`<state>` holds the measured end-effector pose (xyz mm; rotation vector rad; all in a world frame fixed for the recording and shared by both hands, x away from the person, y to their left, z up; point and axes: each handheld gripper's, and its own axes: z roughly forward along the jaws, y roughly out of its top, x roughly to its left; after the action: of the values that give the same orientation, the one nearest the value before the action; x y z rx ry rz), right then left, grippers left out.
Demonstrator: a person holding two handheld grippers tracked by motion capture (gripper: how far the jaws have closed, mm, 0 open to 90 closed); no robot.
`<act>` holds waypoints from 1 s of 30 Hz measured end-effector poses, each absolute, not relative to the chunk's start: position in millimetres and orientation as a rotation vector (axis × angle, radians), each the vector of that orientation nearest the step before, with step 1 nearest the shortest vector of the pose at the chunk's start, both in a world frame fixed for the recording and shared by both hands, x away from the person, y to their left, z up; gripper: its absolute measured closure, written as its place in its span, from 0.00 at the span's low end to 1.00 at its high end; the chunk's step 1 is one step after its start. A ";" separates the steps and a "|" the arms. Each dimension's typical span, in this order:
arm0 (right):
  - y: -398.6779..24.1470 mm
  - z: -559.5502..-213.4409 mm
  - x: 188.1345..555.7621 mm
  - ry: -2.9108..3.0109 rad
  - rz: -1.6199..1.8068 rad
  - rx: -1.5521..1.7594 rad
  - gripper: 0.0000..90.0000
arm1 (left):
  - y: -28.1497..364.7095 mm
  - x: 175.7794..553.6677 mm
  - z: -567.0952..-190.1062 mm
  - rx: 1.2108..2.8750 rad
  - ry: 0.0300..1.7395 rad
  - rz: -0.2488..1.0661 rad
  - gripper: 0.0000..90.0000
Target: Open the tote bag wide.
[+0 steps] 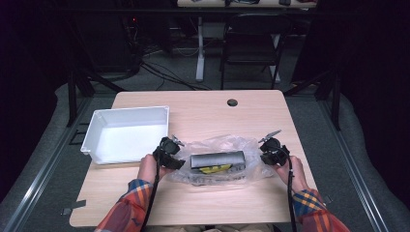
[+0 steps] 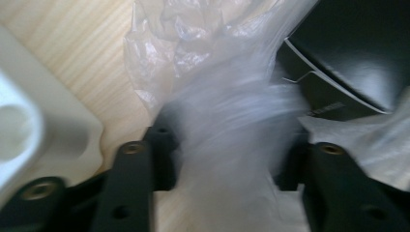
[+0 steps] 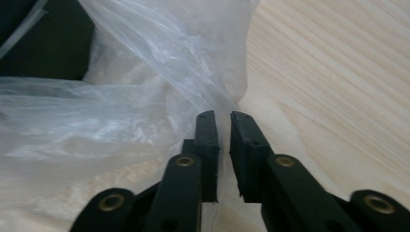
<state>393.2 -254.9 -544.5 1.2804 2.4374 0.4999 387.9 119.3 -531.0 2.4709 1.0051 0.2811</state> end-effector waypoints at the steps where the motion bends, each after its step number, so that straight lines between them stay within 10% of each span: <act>1: -256.4 -541.5 393.2 2.449 0.530 1.281 0.80 | 120.5 386.4 -529.3 2.459 1.002 0.274 0.54; 7: -257.0 -510.3 383.1 2.425 0.743 1.197 0.59 | 116.9 385.4 -530.1 2.456 0.983 0.262 0.56; 15: -220.1 -496.8 356.1 2.588 0.787 0.913 0.60 | 115.4 387.3 -528.9 2.425 0.987 0.266 0.63; 30: -206.9 -544.6 364.1 2.706 0.557 0.906 1.00 | 113.6 396.2 -547.5 2.458 1.007 0.171 0.81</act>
<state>364.1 -206.9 -544.6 0.9063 2.7063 0.5569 396.2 113.6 -547.5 2.4576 1.0066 0.1708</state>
